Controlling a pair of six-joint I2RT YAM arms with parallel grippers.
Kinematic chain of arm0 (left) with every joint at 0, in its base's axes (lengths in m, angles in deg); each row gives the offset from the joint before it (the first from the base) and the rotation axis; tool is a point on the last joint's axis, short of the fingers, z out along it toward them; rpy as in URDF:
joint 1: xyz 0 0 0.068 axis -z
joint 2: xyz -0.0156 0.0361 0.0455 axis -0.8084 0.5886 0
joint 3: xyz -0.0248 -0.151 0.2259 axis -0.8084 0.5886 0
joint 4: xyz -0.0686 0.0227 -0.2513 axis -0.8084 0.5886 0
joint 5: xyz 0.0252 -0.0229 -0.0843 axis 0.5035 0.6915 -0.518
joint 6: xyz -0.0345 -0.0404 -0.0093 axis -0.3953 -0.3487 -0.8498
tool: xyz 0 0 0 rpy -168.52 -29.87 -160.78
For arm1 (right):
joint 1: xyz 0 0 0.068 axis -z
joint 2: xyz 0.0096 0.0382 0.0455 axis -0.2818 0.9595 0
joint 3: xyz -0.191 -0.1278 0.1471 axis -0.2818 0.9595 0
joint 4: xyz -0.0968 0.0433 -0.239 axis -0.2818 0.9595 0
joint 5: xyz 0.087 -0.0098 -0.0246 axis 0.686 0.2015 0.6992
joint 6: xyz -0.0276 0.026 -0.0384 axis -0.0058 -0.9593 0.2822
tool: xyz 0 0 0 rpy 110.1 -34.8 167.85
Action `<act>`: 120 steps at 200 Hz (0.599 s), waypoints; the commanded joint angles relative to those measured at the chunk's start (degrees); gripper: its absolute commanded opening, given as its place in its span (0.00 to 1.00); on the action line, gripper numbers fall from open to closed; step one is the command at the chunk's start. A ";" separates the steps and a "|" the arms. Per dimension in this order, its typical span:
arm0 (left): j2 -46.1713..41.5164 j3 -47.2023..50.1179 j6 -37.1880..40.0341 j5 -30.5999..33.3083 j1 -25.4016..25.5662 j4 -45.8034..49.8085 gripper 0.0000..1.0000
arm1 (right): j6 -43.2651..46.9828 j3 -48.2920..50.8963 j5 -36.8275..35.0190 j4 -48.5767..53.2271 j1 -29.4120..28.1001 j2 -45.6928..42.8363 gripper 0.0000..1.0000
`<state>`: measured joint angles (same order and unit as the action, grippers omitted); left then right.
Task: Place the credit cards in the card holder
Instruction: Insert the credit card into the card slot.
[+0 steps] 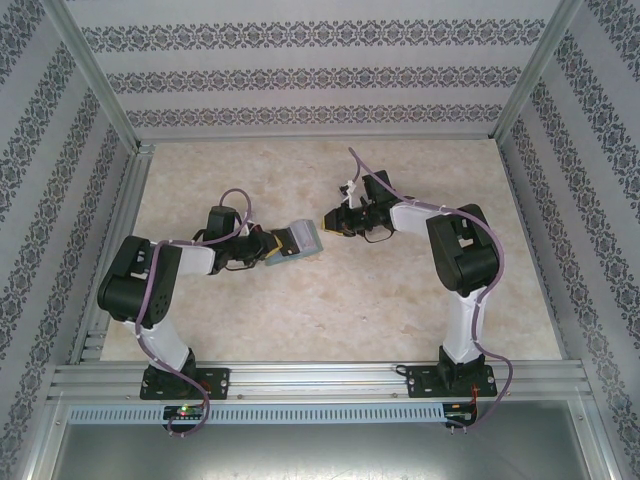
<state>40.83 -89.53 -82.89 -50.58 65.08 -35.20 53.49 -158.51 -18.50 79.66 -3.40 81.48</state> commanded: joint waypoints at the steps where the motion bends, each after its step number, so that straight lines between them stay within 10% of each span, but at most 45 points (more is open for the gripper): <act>1: 0.79 0.02 -0.93 -1.50 -0.61 -5.10 0.00 | 1.68 -2.10 -0.70 1.56 -0.62 1.27 0.23; 120: 7.13 -0.24 -4.37 -2.45 -0.59 -9.40 0.00 | 3.16 -6.57 -1.91 7.50 -1.93 5.92 0.24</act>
<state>46.67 -89.53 -86.45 -53.26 65.06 -43.23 54.30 -162.97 -19.64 84.82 -4.05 86.22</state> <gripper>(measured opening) 0.058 0.237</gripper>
